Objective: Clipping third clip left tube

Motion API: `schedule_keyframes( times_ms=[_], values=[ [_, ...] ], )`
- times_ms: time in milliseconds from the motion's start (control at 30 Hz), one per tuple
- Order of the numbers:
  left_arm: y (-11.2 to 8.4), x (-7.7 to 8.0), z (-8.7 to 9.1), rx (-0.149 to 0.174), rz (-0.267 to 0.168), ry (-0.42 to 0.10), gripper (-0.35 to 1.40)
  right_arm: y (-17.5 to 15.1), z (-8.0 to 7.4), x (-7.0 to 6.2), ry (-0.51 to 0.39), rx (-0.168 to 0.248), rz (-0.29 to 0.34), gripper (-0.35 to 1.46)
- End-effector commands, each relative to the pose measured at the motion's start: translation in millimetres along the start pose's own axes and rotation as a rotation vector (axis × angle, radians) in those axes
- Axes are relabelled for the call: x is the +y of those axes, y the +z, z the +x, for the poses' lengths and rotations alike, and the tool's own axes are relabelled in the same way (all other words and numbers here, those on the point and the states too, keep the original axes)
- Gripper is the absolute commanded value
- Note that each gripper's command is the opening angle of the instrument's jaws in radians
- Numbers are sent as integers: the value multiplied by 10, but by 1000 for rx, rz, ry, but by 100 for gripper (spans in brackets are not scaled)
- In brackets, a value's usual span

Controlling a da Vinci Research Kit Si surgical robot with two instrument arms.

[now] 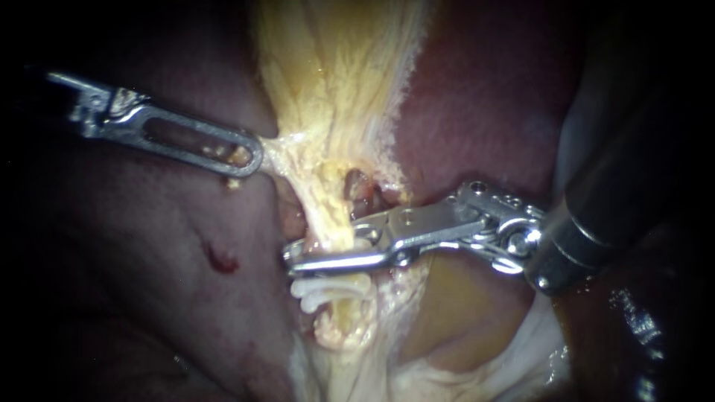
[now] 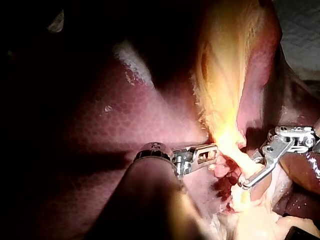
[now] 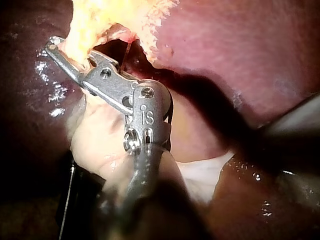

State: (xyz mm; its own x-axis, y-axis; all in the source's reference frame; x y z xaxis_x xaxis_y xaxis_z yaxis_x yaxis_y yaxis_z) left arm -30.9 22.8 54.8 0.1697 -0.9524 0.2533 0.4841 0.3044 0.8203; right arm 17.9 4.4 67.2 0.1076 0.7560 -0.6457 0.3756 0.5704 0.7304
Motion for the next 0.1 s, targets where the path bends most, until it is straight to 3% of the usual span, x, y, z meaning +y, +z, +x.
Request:
schedule_keyframes(
  times_ms=[33, 100],
  values=[
    [0, 0, 0, 0, 0, 0, -35, 0, 0, 0, 0, 1, 0, -35],
    [0, 0, 0, 0, 0, 0, -35, 0, -1, 1, 0, 1, 0, -35]
  ],
)
